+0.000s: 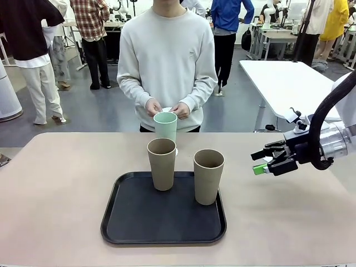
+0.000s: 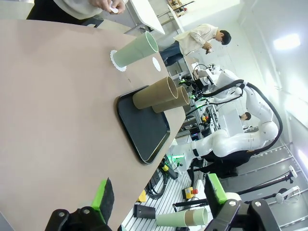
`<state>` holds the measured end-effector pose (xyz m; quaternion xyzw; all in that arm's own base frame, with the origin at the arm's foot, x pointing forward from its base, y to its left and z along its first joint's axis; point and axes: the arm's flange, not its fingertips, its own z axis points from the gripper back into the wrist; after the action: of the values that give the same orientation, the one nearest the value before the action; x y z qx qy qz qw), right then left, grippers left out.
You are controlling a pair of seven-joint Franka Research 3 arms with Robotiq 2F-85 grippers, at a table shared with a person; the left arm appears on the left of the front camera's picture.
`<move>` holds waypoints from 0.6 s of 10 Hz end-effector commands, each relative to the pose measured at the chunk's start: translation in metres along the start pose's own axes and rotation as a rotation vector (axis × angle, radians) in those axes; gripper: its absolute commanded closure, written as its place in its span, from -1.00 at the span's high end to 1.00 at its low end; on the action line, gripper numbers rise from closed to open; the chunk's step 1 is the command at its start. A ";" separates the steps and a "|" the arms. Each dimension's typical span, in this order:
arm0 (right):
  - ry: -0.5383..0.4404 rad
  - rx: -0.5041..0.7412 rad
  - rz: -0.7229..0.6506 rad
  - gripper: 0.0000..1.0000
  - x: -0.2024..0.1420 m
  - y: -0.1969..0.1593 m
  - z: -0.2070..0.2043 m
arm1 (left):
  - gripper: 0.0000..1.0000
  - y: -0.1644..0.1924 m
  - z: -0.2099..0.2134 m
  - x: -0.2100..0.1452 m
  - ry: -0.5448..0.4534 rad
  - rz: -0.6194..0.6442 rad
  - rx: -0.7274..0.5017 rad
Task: Place coasters on the table and set cups on them.
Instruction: Take one Reusable plastic cup from the Flat Tray and place it on a coaster set by the human.
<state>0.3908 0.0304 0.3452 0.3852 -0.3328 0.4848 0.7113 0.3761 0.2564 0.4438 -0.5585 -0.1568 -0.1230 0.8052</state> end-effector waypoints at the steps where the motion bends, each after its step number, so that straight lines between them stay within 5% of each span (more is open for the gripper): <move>1: -0.019 -0.005 -0.003 1.00 0.005 0.001 0.002 | 1.00 -0.002 0.002 0.000 0.003 -0.002 -0.002; 6: 0.000 0.084 0.090 1.00 -0.013 0.000 -0.038 | 1.00 -0.002 0.002 0.000 0.003 -0.002 -0.002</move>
<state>0.3882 0.0488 0.3319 0.3937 -0.3201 0.5143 0.6914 0.3761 0.2564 0.4438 -0.5585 -0.1567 -0.1231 0.8052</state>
